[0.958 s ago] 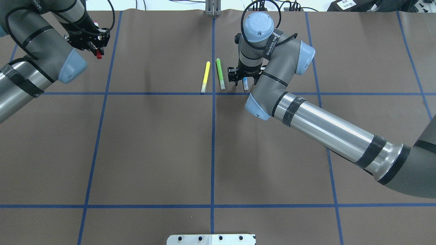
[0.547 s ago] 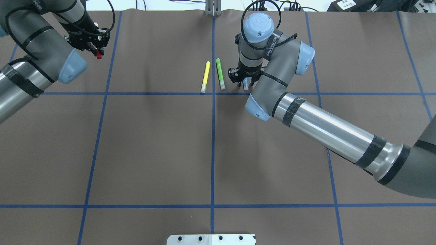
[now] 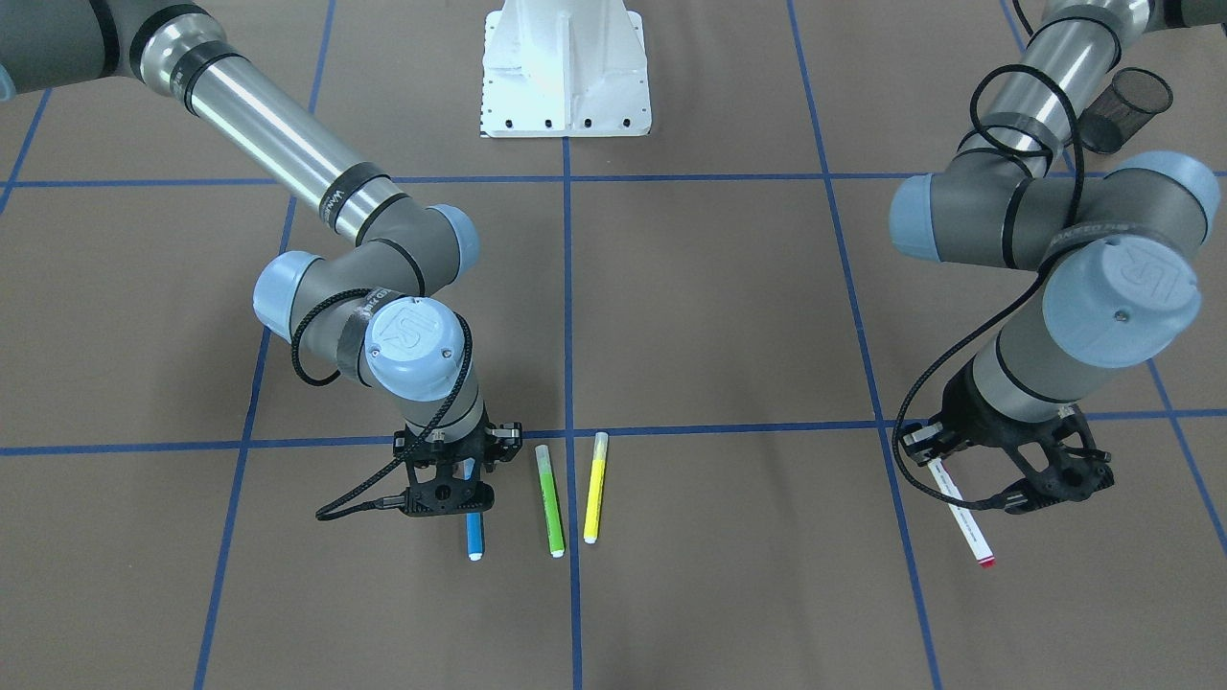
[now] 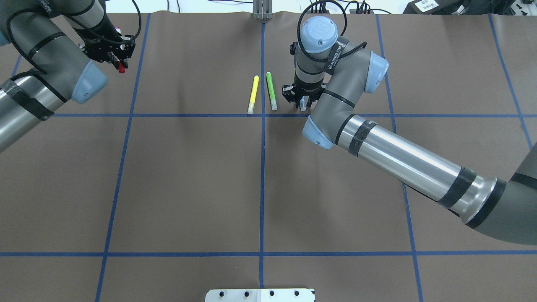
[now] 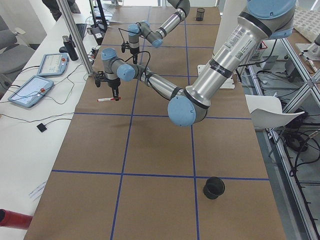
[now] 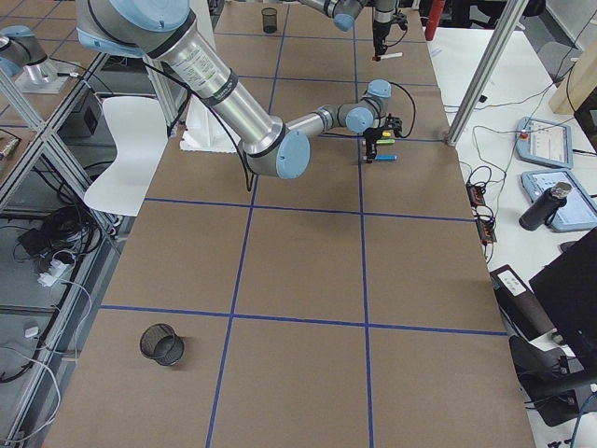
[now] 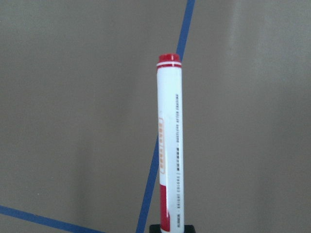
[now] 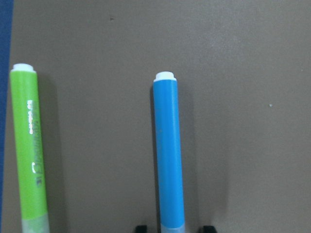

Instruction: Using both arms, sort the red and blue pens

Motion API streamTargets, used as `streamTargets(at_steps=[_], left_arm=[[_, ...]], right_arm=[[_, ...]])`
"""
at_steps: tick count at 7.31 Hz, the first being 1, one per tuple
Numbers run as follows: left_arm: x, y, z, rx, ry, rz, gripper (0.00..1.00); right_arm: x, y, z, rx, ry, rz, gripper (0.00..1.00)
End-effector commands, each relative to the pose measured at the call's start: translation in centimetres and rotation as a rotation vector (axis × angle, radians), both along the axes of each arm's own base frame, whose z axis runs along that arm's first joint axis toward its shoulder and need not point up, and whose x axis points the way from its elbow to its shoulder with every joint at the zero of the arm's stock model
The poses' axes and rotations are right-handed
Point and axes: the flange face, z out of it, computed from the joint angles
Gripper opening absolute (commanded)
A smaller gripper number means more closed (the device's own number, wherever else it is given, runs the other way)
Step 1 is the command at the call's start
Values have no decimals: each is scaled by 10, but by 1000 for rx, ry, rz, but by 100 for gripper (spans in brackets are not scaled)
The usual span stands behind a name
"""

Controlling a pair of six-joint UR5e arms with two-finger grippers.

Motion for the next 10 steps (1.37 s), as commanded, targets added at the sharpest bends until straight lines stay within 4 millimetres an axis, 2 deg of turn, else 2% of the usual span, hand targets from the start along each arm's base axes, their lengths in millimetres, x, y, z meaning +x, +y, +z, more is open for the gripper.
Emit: streamTargets(at_steps=[1,3,5,6,7,8,10], left_arm=[[0,0,1,-1,0,0,0],[0,0,1,-1,0,0,0],[-2,0,-1,4,3,-1,0],[-19,4,5,29,1,8,0],[-48,19,37,66,-20,49,0],[-87,24,68,90,-31,81,0],[-145,51,124,121,-65,132,0]], right_arm=[[0,0,2,1,2,-3,0],[3,-2,-2,9,-2,-3,0],[30,-16,-28,27,-41,17,0],[47,-22,-30,4,-12,18,0],[80,-26,-32,20,40,-19,0],[111,-16,-17,42,92,-73,0],[177,-15,35,54,160,-110,0]])
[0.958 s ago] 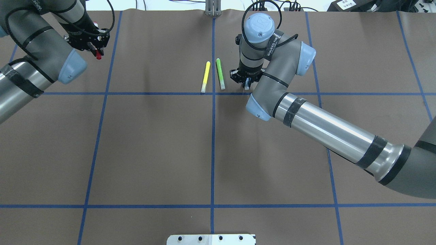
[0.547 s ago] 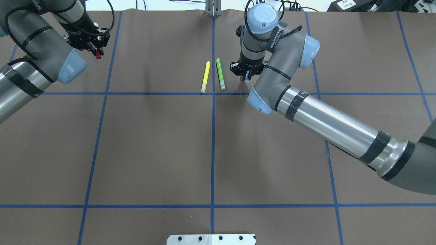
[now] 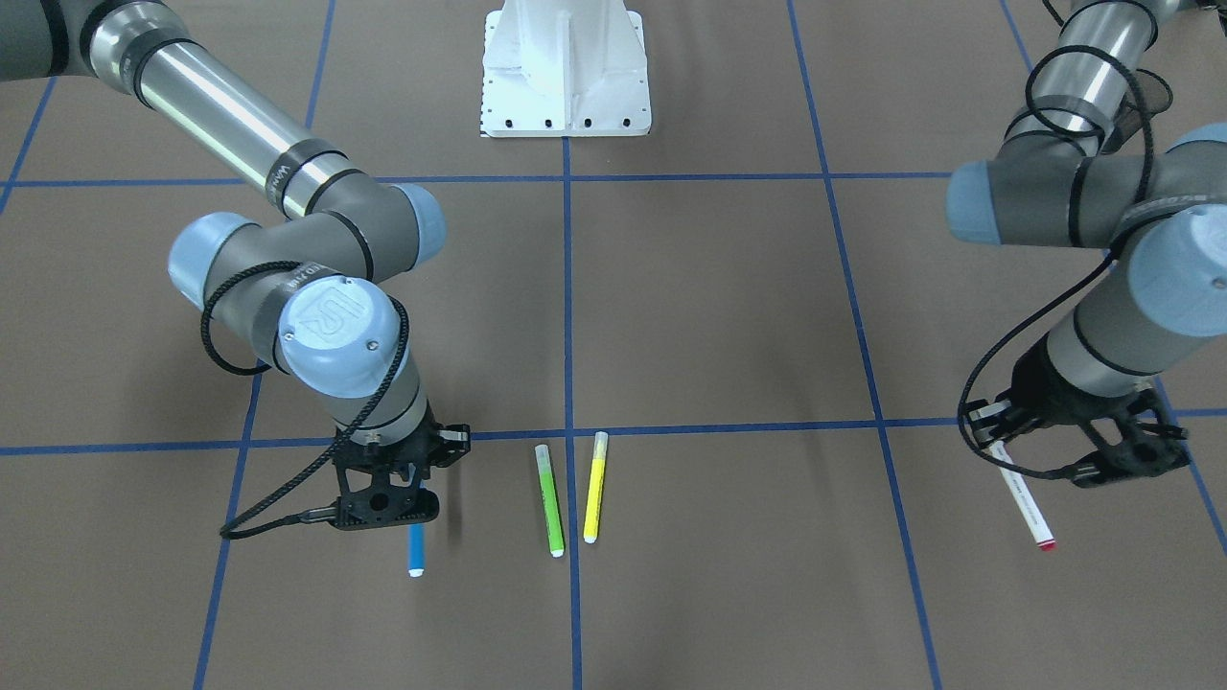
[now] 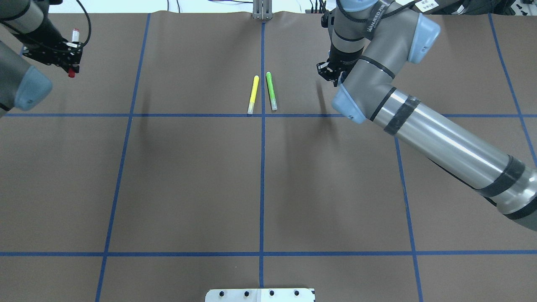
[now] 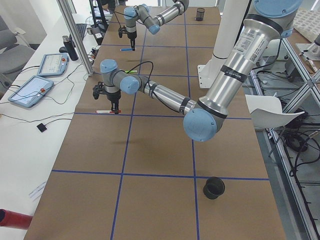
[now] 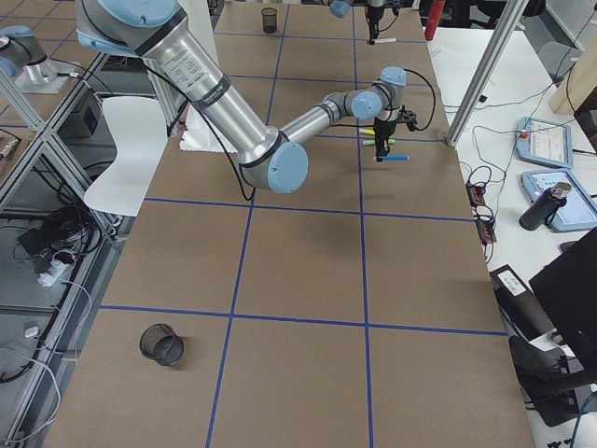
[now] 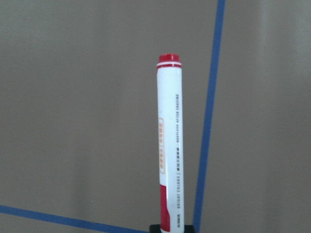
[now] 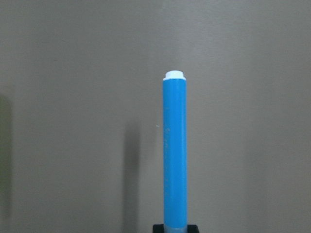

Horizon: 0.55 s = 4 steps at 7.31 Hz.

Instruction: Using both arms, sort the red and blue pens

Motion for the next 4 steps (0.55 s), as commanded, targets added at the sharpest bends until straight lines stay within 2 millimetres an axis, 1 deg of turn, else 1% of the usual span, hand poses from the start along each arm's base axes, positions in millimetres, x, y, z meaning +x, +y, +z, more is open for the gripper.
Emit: streamTargets(at_steps=[1,2,3,4], left_arm=[[-71,29,57,34,-42,36,0],[-117,51,89,43,-69,45,0],[-166,74,121,51,-103,49,0],[-198,93,155,30,-205,67,0]], right_arm=[[73,1,61,44,102,-71,0],[103,6,89,75,182,-125,0],[131,9,112,82,263,-196,0],[156,24,130,65,310,-237,0]])
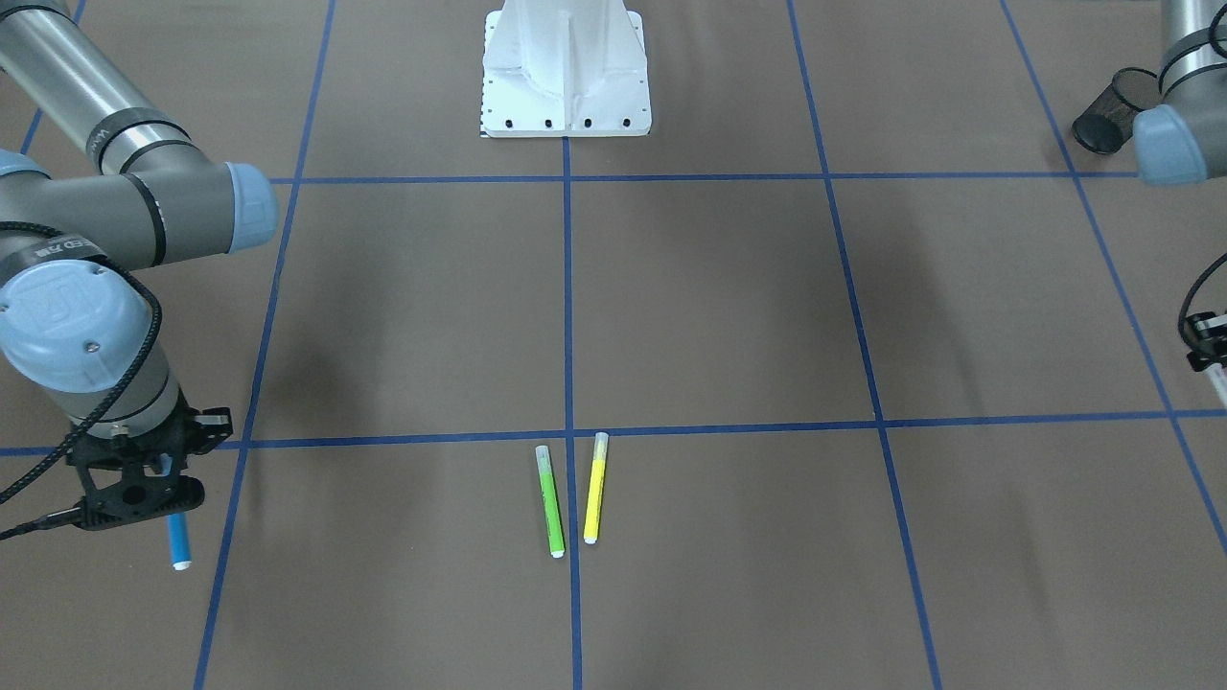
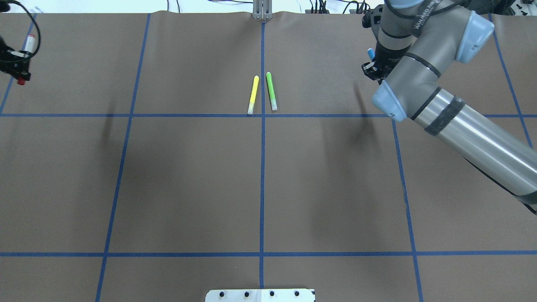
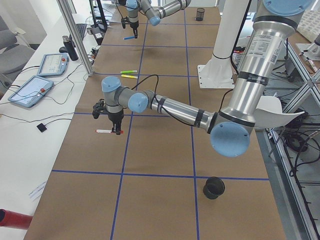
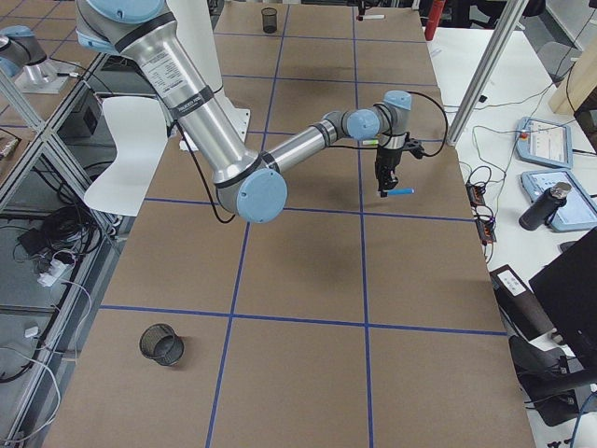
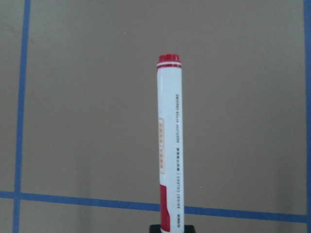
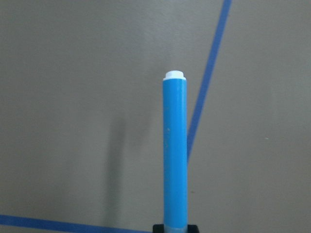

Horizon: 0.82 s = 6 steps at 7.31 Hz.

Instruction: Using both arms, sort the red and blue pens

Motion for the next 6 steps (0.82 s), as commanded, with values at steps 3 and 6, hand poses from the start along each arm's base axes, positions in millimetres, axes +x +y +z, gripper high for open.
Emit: streamTargets(at_steps=[3,6], left_arm=[[-116,101,127,-139,-271,83,0],[-158,231,209,-346,-186,41,0]], right_arm=[[135,49,76,-63,131,-148,0],[234,55,115,-129,134,-192,0]])
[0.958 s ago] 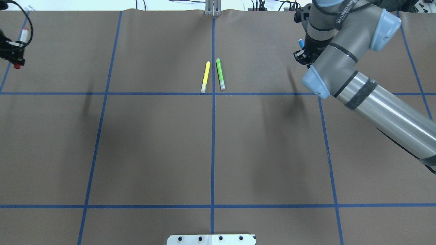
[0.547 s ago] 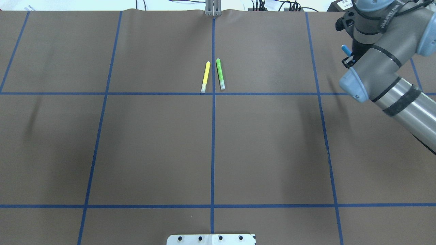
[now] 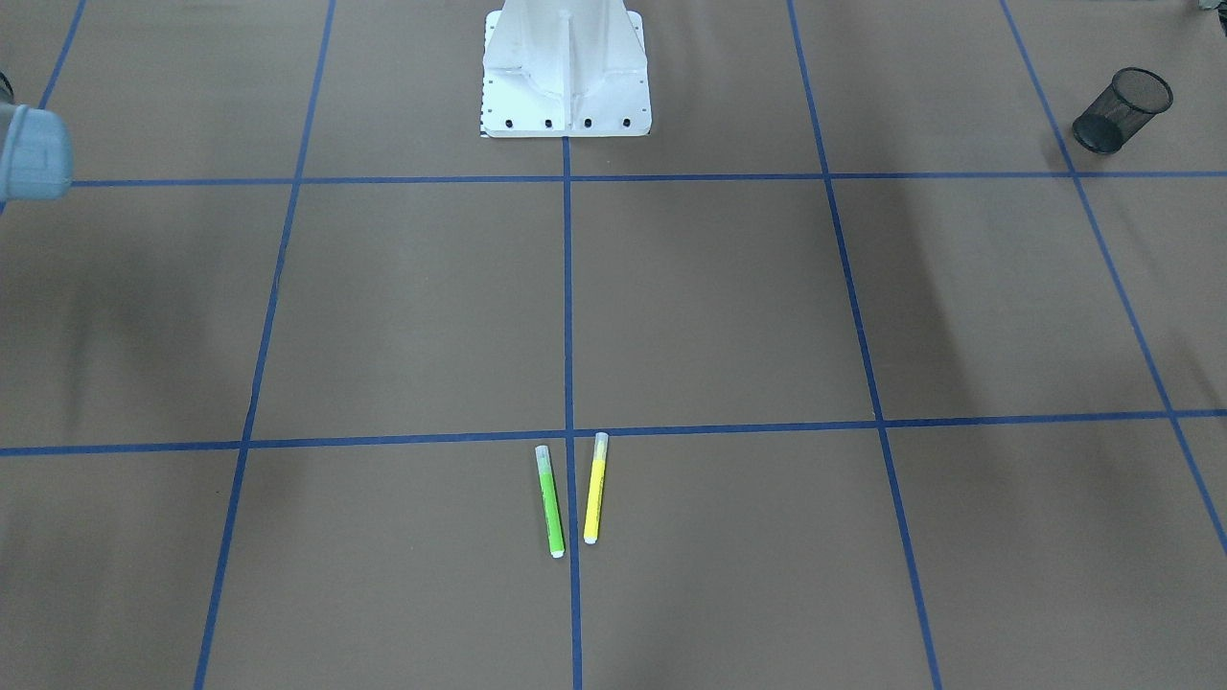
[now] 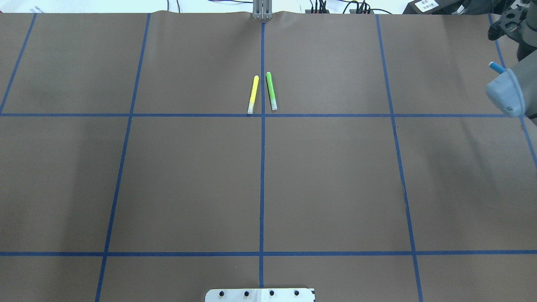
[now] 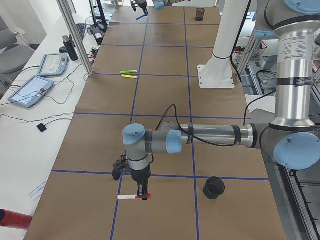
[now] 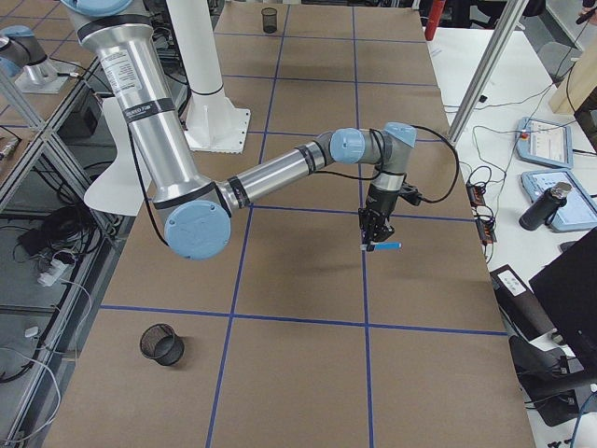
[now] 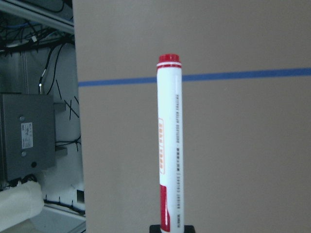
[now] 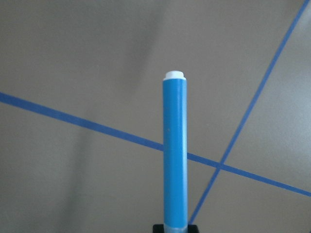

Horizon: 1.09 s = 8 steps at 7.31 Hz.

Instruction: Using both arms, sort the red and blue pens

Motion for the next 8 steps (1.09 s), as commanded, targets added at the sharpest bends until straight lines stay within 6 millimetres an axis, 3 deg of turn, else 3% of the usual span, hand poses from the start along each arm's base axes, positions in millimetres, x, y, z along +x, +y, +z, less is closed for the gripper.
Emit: streamTargets(at_steps=[1,2,3,6,7,8], left_arm=[[-20,86,41,-217,149,-133,0],[-36,113,46,-351,209,-229,0],[-31,127,48,-451,283,-276,0],[-15,157,6,-795,447,-418,0],[-17,176,-5,-882,485,-478,0],[-16,194,-1,-929,526,-533,0]], right_arm=[[58,16,32,-72,-40,42,0],[74,22,42,-103,-78,78,0],[86,28,51,-123,-92,103,0],[98,44,72,-183,-152,143,0],[107,52,79,-203,-183,167,0],[112,60,87,-222,-198,182,0]])
